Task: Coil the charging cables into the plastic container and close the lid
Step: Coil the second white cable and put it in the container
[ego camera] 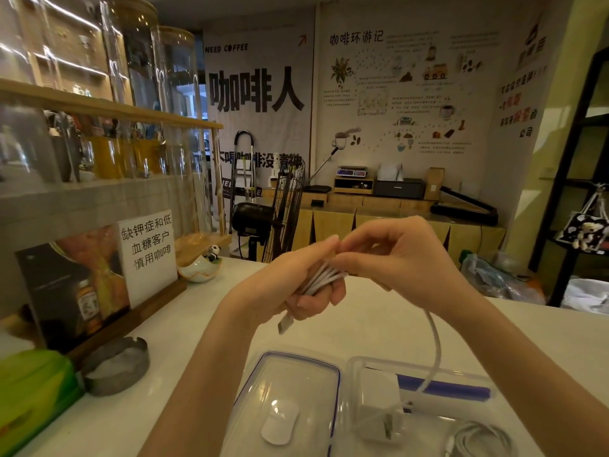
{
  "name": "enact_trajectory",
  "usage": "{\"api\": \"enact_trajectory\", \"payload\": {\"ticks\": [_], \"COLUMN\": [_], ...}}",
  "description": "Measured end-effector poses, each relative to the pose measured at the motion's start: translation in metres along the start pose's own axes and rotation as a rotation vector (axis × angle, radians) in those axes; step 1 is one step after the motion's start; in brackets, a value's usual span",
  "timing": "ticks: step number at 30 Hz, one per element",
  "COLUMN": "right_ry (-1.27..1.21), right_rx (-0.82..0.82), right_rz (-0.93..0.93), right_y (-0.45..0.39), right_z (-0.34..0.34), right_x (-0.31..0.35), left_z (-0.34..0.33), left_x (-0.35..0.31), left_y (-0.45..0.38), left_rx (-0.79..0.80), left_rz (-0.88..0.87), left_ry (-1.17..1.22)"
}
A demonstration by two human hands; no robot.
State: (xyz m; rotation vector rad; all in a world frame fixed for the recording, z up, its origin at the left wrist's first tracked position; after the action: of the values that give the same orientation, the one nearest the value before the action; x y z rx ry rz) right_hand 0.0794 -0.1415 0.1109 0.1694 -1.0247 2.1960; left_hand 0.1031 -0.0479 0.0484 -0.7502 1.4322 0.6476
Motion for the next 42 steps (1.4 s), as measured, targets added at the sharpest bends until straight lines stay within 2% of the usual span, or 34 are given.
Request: {"api": "enact_trajectory", "payload": {"ticks": [5, 10, 12, 15, 19, 21, 23, 26, 31, 33, 36, 39, 42], "right_ry": [-0.298, -0.539, -0.646, -0.795, -0.931, -0.954, -0.982, -1.01, -0.881, -0.769, -0.483, -0.1, -0.01], "right_rx": [-0.005, 0.023, 0.065, 0.145, 0.214, 0.26, 0.316, 0.4, 0.541, 0.544, 0.497, 0.396, 0.296], "right_rz": [-0.105, -0.236, -0.297, -0.409, -0.538, -0.564, -0.599, -0.634, -0.644, -0.632, -0.549, -0.398, -0.322], "right_y": [0.001, 0.01, 0.018, 0.032, 0.047, 0.053, 0.06, 0.065, 0.064, 0.06, 0.048, 0.031, 0.019], "right_z": [-0.001, -0.02, -0.037, -0.063, -0.082, -0.086, -0.09, -0.09, -0.079, -0.072, -0.056, -0.031, -0.01], "right_x": [-0.018, -0.026, -0.023, -0.014, -0.007, -0.004, -0.001, 0.001, -0.001, -0.007, -0.016, -0.02, -0.022], "left_z": [-0.016, -0.03, -0.027, -0.013, -0.002, 0.009, 0.02, 0.026, 0.032, 0.03, 0.024, 0.013, -0.001], "left_x": [-0.011, -0.037, -0.044, -0.041, -0.032, -0.027, -0.027, -0.027, -0.028, -0.022, -0.005, 0.008, 0.012], "left_y": [0.004, 0.019, 0.02, 0.012, 0.0, -0.004, -0.004, -0.003, 0.003, -0.003, -0.015, -0.016, -0.015], "left_rx": [0.254, 0.531, 0.531, 0.411, 0.288, 0.067, -0.164, -0.353, -0.621, -0.62, -0.448, -0.24, -0.028], "left_rz": [-0.015, -0.108, -0.175, -0.266, -0.345, -0.439, -0.545, -0.589, -0.653, -0.561, -0.302, -0.107, -0.034], "left_ry": [0.422, 0.84, 1.019, 1.209, 1.298, 1.211, 1.007, 0.713, -0.115, -0.338, -0.519, -0.447, -0.229]}}
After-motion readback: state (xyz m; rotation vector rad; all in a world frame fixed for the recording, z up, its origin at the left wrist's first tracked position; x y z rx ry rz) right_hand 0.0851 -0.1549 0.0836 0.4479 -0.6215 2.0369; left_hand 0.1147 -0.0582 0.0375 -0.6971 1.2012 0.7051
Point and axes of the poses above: each hand's wrist, its own y-axis away from the middle knuckle, its own z-axis out of the back of the hand, x = y × z, the point moved 7 cm from there along -y, towards the middle knuckle, and after that the axes turned 14 degrees about y, right-handed, at the moved point
